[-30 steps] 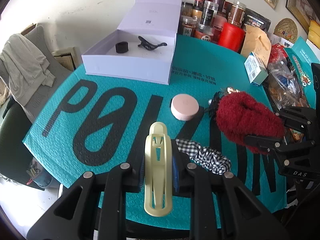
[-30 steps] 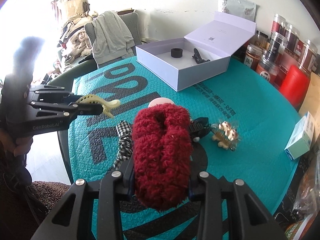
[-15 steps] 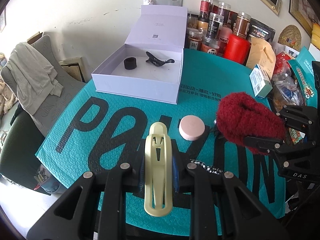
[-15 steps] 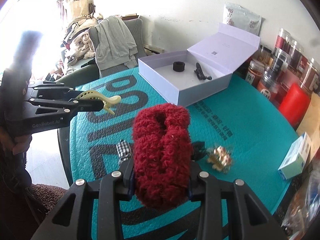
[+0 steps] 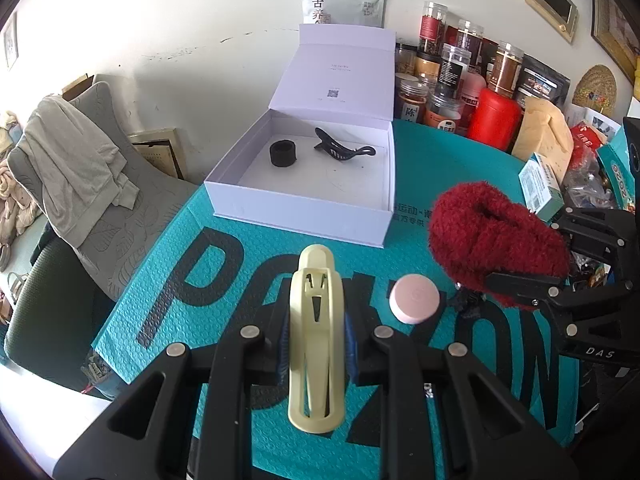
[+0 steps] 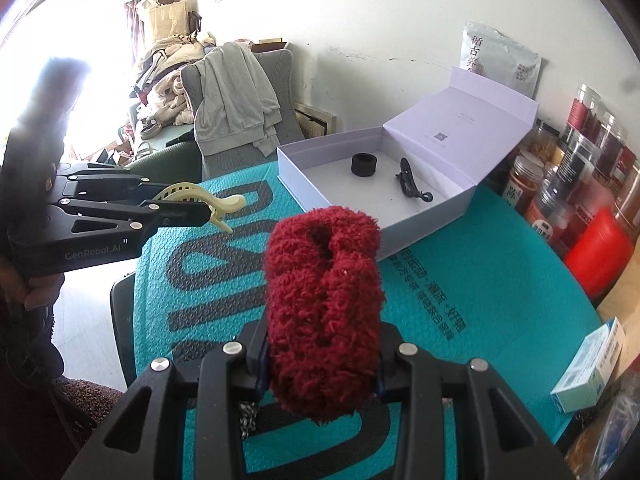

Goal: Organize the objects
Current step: 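Carry the cream clip and red scrunchie with both grippers into the white box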

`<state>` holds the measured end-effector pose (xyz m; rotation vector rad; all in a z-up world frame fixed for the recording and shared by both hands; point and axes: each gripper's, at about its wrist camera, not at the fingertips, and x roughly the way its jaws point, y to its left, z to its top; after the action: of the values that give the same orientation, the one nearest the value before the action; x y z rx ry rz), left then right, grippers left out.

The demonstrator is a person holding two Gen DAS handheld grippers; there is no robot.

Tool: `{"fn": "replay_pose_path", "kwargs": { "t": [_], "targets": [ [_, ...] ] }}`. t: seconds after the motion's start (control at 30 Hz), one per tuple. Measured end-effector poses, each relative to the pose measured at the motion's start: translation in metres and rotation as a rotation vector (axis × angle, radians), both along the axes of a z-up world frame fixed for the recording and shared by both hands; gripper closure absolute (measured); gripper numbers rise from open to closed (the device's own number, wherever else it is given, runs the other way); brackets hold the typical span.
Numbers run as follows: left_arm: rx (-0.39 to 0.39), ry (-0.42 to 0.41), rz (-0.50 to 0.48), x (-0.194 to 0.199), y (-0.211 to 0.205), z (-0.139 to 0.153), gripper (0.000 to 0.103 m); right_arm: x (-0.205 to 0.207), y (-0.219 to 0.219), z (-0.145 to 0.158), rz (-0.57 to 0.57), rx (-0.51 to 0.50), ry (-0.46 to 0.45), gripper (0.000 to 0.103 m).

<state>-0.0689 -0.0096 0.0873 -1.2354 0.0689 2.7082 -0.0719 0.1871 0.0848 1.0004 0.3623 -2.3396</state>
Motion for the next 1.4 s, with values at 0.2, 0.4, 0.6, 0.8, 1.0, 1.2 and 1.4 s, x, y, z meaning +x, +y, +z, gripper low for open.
{"fn": "replay_pose_path", "kwargs": {
  "t": [0.2,0.4,0.6,0.8,1.0,1.2,1.4],
  "targets": [
    [0.0,-0.014,0.012,-0.027,-0.008,0.0,0.083,-0.023,-0.009,0.007,0.011,-0.011,0.014,0.066],
    [0.004,-0.003,0.018,-0.057,-0.013,0.004,0.083,-0.047,-0.017,0.012,0.018,-0.01,0.028,0.066],
    [0.016,-0.004,0.019,-0.092,-0.017,0.004,0.083,-0.075,-0.022,0.015,0.002,-0.01,0.039,0.066],
    [0.011,-0.018,0.018,-0.124,-0.016,-0.003,0.083,-0.104,-0.022,0.016,-0.014,-0.013,0.041,0.066],
    [0.0,-0.03,0.008,-0.154,-0.011,-0.011,0.083,-0.13,-0.025,0.014,-0.014,-0.02,0.037,0.066],
    [-0.005,-0.031,-0.014,-0.181,-0.002,-0.017,0.083,-0.154,-0.029,0.009,-0.015,-0.01,0.023,0.066],
    [-0.012,-0.031,-0.028,-0.214,0.005,-0.024,0.083,-0.175,-0.03,0.007,-0.024,-0.003,0.03,0.066]
  ]
}}
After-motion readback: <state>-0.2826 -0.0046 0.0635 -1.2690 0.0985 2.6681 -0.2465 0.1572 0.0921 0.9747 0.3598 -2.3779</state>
